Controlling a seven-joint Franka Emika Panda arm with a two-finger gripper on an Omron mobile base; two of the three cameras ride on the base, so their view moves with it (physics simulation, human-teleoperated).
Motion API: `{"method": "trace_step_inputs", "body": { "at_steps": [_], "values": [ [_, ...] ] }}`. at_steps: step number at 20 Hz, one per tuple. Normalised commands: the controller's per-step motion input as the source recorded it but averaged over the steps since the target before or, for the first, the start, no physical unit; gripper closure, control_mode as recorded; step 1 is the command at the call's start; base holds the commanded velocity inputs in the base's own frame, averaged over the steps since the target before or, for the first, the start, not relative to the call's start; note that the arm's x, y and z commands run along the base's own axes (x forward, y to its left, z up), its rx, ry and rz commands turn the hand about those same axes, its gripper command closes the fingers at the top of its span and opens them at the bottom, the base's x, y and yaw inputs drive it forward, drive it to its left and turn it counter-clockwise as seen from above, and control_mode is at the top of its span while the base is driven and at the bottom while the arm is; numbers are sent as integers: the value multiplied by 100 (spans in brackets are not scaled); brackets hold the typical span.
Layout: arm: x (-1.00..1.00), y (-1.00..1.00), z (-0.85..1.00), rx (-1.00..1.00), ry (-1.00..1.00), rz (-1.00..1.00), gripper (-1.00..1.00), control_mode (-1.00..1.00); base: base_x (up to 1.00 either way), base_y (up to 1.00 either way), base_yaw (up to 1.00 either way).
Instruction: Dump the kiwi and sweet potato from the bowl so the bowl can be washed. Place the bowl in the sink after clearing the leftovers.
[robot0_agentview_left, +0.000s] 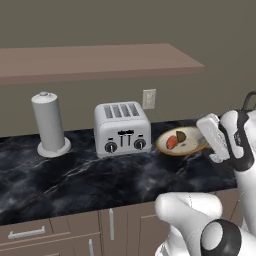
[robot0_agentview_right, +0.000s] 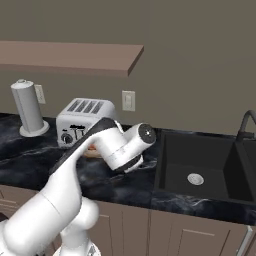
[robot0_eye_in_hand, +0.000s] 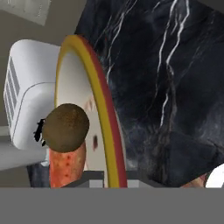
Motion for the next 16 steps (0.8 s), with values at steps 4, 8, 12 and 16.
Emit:
{"method": "trace_step_inputs", "body": {
  "at_steps": [4, 8, 12, 16],
  "values": [
    [-36, 44, 26, 27, -16, 5, 100, -100, 0, 0, 0],
    [-35, 71, 12, 13, -6, 4, 100, -100, 0, 0, 0],
    [-11, 91, 0, 5, 0, 0, 100, -100, 0, 0, 0],
    [0, 11, 0, 1, 0, 0, 100, -100, 0, 0, 0]
  ]
}}
